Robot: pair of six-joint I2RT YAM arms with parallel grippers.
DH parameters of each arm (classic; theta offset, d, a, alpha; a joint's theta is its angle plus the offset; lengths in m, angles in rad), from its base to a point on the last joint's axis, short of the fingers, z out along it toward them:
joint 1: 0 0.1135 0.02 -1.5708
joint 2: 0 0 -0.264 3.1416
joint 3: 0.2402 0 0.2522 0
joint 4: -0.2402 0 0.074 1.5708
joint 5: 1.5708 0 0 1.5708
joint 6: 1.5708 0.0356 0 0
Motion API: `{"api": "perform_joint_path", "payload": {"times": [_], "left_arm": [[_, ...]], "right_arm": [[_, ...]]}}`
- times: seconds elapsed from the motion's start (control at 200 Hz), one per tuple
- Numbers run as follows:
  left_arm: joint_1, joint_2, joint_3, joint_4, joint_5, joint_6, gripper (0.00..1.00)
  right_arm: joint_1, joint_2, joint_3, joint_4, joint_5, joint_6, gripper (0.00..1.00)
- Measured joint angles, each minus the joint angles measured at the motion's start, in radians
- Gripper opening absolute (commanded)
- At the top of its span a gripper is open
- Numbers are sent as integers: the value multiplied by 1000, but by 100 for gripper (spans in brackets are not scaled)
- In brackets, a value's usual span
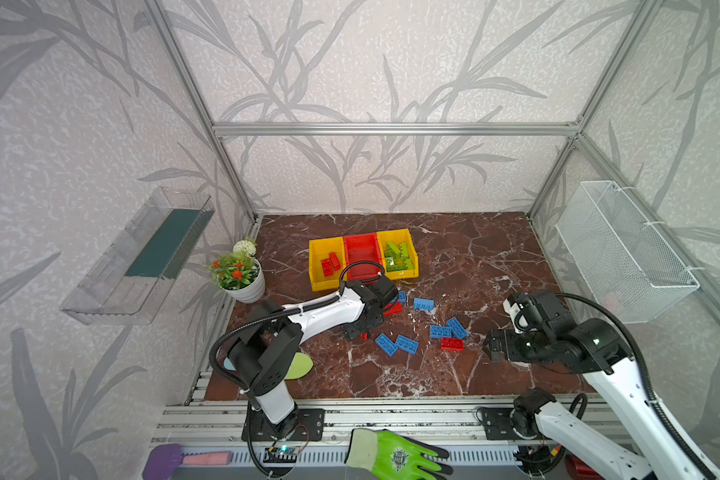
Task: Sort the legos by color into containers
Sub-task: 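Move the left gripper to a red brick among the blue bricks and grasp it, then carry the red brick with the left gripper and drop it into the yellow bin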
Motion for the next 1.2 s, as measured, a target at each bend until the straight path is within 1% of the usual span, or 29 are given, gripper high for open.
{"api": "perform_joint_path", "payload": {"times": [0.2, 0.29, 0.415, 0.475, 0.54, 0.705, 0.895, 1.049, 1.204], "left_arm": [[11, 56, 0, 30, 31, 0, 54], [19, 68, -2, 40, 39, -4, 42], [26, 71, -8, 44, 42, 6, 22], [29, 71, -8, 43, 42, 10, 15], [32, 71, -8, 42, 41, 16, 10], [40, 68, 19, -20, 28, 56, 6], [82, 18, 141, -126, -27, 143, 5], [190, -25, 283, -180, -61, 245, 6], [314, -6, 409, -202, -74, 349, 5]], "right_arm": [[0, 18, 10, 7, 0, -6, 99], [0, 27, 18, 12, 3, -10, 99], [0, 43, 19, 21, 6, -14, 99], [0, 56, 19, 22, 6, -16, 99], [0, 69, 24, 23, 7, -17, 99], [0, 85, 51, 46, 7, -16, 99], [-1, 91, 53, 76, 6, 1, 99], [-1, 124, 63, 95, 6, 13, 99], [-1, 193, 111, 117, 6, 17, 99]]}}
